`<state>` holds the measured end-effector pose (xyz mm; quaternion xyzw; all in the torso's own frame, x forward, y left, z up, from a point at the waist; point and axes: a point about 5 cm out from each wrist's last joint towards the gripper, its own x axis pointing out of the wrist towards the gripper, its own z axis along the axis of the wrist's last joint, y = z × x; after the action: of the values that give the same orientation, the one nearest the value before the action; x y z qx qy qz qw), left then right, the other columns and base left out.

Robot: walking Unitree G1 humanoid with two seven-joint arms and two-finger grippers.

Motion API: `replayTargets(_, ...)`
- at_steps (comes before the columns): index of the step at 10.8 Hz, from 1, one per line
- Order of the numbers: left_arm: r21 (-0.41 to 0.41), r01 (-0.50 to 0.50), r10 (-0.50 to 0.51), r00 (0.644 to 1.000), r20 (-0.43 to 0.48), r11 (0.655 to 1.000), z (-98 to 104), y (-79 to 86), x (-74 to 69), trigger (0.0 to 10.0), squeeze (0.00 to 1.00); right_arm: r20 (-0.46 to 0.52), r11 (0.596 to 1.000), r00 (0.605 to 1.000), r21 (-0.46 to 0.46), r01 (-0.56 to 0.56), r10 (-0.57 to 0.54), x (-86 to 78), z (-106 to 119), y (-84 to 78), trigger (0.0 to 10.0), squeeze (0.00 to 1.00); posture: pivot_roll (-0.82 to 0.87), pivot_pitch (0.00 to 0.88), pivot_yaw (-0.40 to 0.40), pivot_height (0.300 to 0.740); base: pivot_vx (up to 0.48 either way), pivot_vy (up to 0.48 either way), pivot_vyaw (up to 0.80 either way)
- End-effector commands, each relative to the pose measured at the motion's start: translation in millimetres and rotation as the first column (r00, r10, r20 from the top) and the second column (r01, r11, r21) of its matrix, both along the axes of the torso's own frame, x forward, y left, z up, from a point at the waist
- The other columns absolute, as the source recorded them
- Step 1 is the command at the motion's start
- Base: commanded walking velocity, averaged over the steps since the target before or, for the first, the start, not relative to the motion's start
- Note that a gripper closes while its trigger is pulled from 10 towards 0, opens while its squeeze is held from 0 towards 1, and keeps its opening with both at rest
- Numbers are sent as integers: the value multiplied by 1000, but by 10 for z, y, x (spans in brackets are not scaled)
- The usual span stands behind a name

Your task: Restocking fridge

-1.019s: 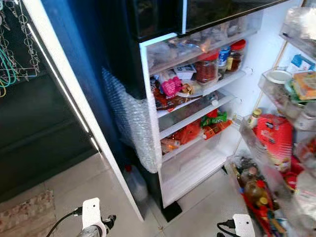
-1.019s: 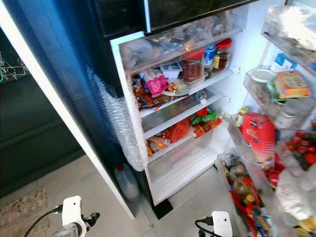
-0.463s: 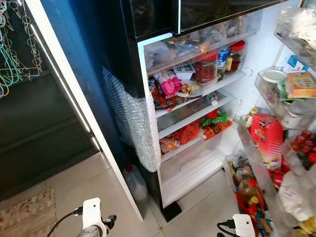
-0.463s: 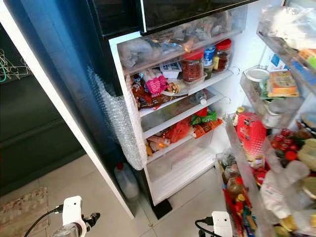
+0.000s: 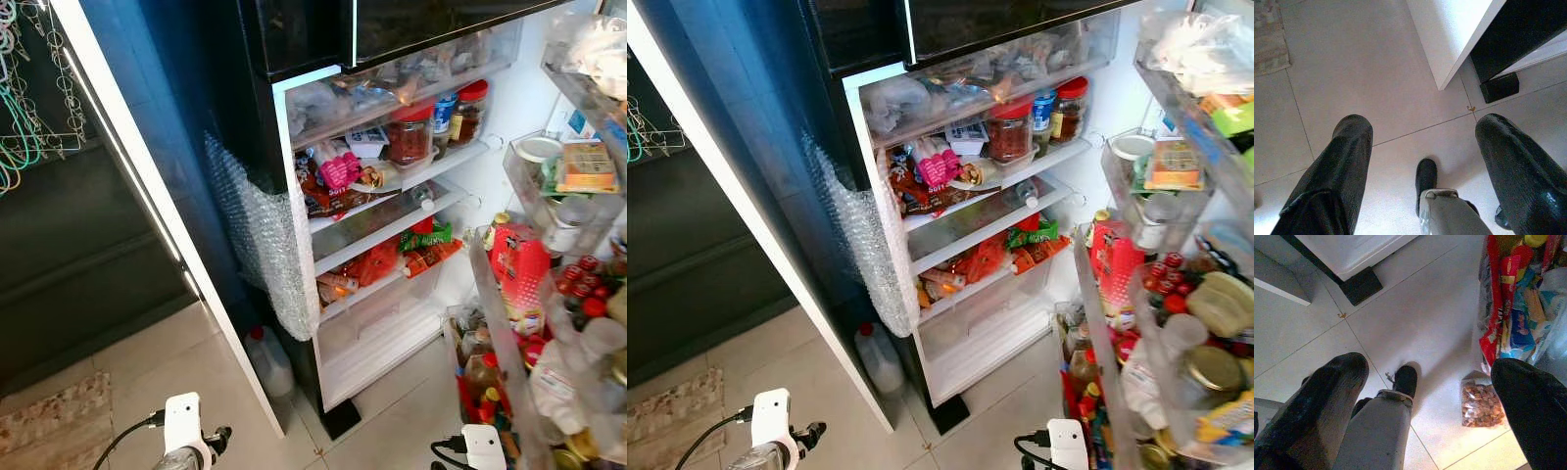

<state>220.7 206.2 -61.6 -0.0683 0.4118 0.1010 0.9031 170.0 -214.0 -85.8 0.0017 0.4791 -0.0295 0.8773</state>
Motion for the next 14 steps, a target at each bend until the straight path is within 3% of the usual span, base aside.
replayTargets(1,2,11,-11,1000,-27,1000,-33,11,-53,10000,0,-2,1000,1000,11,4,-4,-22,-13,19,10000,0,18,0,81,740,0,0,0)
replayTargets(7,-12,-11,10,1000,-20,1000,-29,5,-45,10000,0,3,1000,1000,19,2,-2,-9,-6,19,10000,0,25,0,77,740,0,0,0)
replayTargets(14,-12,-14,14,1000,-24,1000,-28,4,-41,10000,0,8,1000,1000,24,6,-6,0,-1,17,10000,0,30,0,75,740,0,361,0)
